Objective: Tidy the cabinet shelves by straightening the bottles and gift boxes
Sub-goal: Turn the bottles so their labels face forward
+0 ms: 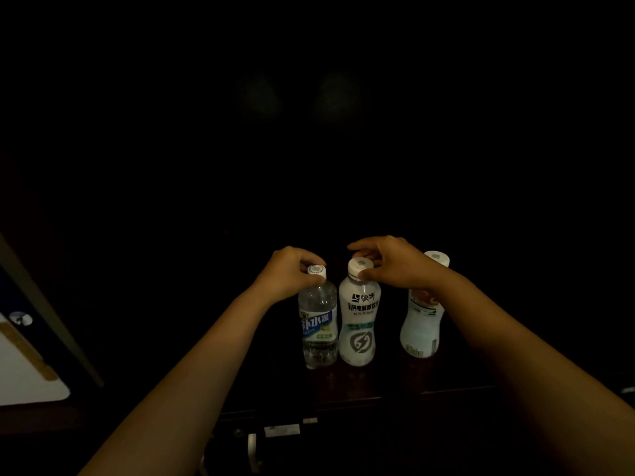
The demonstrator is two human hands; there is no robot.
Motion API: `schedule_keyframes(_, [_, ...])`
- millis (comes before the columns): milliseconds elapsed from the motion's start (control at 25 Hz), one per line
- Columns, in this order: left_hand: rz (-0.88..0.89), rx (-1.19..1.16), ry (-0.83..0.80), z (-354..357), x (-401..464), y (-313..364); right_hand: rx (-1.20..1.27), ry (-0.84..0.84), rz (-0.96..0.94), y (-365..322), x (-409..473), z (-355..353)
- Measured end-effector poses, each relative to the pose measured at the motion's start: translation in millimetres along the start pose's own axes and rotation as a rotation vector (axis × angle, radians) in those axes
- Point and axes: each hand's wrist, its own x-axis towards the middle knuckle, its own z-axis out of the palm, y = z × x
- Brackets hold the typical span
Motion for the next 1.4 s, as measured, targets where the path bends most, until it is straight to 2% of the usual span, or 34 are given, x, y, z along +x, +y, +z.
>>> schedule_keyframes(560, [-0.023, -0.112, 0.032, 5.1, -4.5, -6.5, 0.008, 0.025, 0.001, 2.4, -3.0, 4.1])
schedule_keyframes(600, [-0.03, -0.165, 0.069, 5.9, -6.7, -11.3, 0.022, 0.018, -0.005, 1.5, -4.9, 3.6])
schedule_keyframes(680, [-0.031, -0.205, 0.256, 10.1, -17.3, -34.1, 0.027, 0.08, -0.009, 3.9, -10.7, -4.1])
schedule_keyframes(760, [-0.094, -0.048, 0.368, 27.1, -38.8, -73.3, -0.094, 0.315, 0.014, 15.9, -19.6, -21.5])
schedule_keyframes(840, [-0.307, 0.22, 0.244, 55.7, -66.9, -113.2, -0.266, 0.503, 0.109, 33.2, -31.0, -41.1])
schedule_keyframes(880, [-0.429, 0.32, 0.13, 72.9, -77.4, -127.9, -0.322, 0.519, 0.19, 41.5, -37.1, -48.0])
schedule_keyframes(960, [-0.566, 0.442, -0.039, 103.0, -87.4, -144.0, -0.373, 0.427, 0.327, 52.1, -46.9, -50.7])
schedule_keyframes(1080, [-0.569, 0.543, -0.098, 118.2, -85.8, -154.4, -0.351, 0.314, 0.361, 52.5, -50.1, -38.5])
schedule_keyframes(1240, [-0.555, 0.54, -0.078, 116.2, -89.8, -160.3, -0.309, 0.364, 0.347, 51.5, -47.5, -31.2])
schedule_keyframes(1400, [-0.539, 0.519, -0.079, 115.0, -92.8, -158.4, -0.238, 0.309, 0.309, 55.4, -48.2, -31.7])
